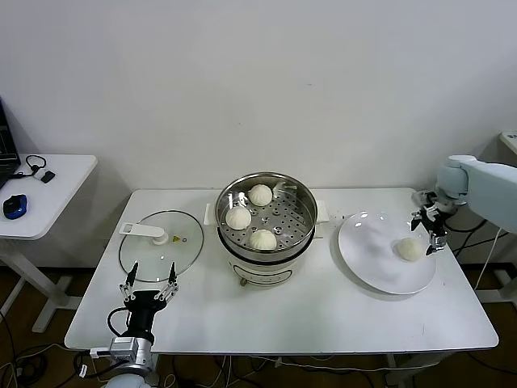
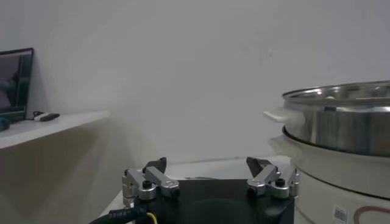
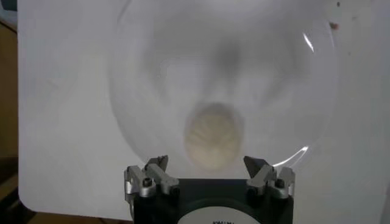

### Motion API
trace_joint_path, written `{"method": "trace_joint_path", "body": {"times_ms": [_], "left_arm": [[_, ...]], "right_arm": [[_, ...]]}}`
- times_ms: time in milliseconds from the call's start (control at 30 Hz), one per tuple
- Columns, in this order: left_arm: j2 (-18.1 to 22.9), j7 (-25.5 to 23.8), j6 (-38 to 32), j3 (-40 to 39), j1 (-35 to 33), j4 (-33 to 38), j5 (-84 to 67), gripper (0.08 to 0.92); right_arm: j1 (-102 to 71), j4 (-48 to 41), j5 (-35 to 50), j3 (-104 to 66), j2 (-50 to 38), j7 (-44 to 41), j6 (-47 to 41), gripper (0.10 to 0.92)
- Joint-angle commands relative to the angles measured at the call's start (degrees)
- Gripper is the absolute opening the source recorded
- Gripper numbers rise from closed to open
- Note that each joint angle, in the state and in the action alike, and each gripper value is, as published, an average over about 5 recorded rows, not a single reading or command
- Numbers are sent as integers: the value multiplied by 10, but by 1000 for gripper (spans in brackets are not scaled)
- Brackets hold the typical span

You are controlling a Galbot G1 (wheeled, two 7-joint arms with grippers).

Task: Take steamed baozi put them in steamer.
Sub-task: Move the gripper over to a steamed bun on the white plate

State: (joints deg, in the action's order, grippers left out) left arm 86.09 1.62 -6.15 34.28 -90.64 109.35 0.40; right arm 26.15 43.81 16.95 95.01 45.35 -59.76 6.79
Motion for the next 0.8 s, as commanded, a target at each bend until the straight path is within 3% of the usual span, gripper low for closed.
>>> {"method": "trace_joint_path", "body": {"times_ms": [33,800], "left_arm": [[1,0,-4,-1,-2,-3,4,823],[-2,-2,2,3,5,-3,4,823]], "right_arm": [[-92,-102,-55,-111,16,-2,33,823],[-127,-135,-75,-151,50,-6,43,815]]}}
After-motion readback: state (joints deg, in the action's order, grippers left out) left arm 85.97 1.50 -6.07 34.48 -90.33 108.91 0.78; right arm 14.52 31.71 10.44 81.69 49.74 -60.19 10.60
